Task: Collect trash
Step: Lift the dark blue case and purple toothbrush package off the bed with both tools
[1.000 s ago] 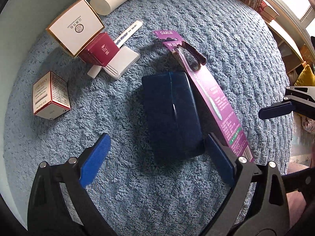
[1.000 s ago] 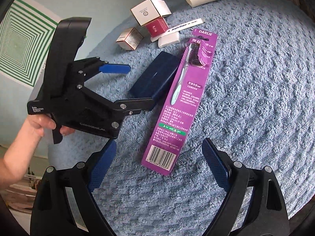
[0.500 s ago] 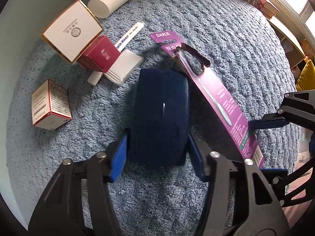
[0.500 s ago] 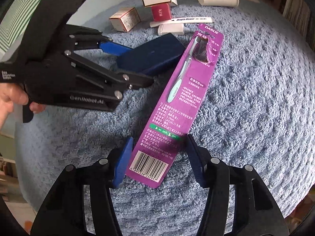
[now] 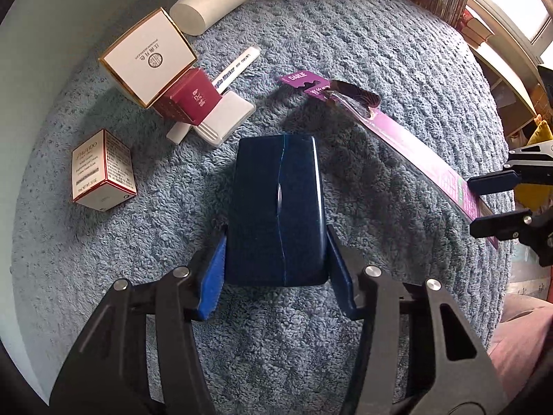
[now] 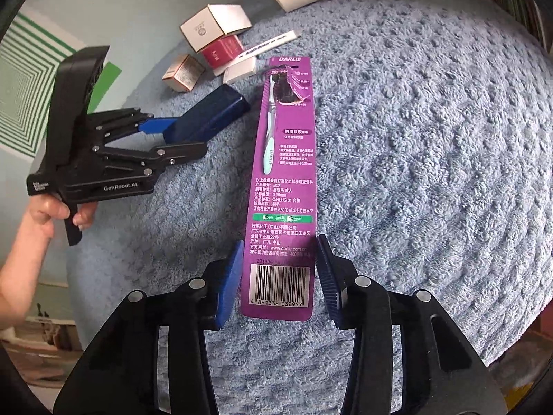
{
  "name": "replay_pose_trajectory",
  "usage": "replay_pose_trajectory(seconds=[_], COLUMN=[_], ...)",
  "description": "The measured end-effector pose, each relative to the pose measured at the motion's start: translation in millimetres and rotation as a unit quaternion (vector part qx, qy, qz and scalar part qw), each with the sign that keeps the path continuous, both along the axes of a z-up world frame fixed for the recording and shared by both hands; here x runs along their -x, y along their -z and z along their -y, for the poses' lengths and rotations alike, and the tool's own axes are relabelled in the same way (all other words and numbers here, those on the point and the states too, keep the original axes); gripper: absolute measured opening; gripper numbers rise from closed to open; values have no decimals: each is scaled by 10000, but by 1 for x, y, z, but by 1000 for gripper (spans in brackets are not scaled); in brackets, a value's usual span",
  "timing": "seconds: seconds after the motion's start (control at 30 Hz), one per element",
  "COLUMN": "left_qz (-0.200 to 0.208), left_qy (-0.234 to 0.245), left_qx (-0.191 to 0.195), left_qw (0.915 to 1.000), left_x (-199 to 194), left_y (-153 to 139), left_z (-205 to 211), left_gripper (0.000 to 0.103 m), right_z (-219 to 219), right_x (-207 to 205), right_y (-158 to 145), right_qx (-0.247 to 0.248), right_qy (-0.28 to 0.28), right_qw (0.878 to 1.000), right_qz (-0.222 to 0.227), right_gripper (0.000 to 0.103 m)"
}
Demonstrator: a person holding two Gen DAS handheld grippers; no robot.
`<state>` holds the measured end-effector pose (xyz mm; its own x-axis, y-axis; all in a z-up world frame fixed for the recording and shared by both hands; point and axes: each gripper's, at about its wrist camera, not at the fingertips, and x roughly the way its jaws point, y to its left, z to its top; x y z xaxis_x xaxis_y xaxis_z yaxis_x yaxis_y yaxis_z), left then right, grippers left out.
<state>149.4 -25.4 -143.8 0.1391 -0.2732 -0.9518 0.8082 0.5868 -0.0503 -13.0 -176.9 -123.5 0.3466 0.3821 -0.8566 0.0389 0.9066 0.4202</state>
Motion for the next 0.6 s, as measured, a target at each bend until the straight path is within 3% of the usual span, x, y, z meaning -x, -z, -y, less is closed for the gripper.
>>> replay_pose_trajectory(seconds=[0.33,0.6], left_qz=[64,-75], left_qy=[137,149], left_qx=[-32,-34], left_qw=[9999,9999], left_x=[40,72], left_y=[-23,-21], left_z=[6,25], left_gripper=[50,50], right_z=[29,49], right_x=[29,68], right_y=[-24,-24], right_qx=[-300,550], right_qy=[102,-283], right_qw=[9994,9980], right_qz=[123,119], right_gripper=[42,42])
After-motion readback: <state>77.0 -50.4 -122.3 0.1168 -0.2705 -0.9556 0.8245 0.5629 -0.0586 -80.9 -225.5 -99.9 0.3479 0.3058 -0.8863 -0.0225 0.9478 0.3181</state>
